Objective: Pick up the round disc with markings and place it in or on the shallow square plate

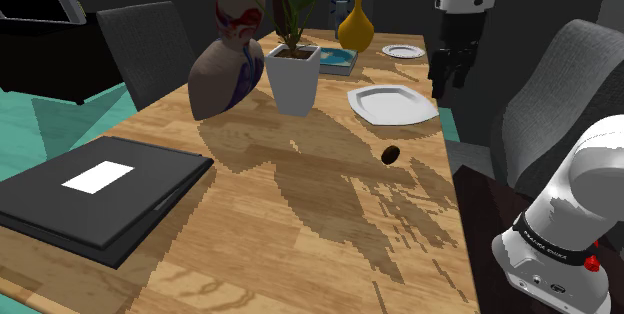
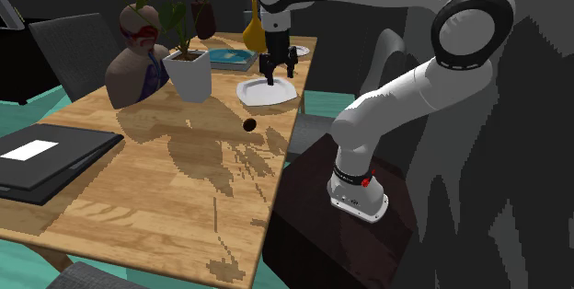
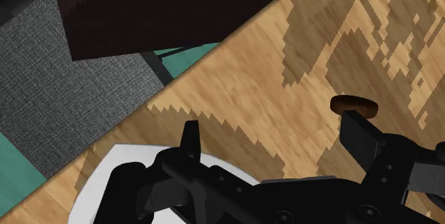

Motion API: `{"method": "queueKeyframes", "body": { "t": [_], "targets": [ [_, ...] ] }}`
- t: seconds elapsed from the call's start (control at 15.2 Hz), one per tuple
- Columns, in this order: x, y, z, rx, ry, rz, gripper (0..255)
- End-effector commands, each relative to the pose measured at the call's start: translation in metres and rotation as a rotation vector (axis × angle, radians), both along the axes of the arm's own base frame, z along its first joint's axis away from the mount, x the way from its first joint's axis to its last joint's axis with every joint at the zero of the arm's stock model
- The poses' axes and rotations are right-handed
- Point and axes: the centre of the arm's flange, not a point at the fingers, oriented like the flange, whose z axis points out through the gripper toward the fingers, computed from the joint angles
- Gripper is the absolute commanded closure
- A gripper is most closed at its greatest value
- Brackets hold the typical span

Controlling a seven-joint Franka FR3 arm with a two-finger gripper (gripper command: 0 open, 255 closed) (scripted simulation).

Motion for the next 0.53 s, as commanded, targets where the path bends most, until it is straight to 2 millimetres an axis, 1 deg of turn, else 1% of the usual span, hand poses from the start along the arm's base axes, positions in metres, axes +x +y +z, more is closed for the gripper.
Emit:
{"method": "queueKeyframes", "body": {
  "t": [0.0,0.46],
  "targets": [
    [0.0,0.0,0.0,0.0,0.0,0.0,0],
    [0.006,0.084,-0.054,-0.079,-0.082,-0.049,0]
  ]
}}
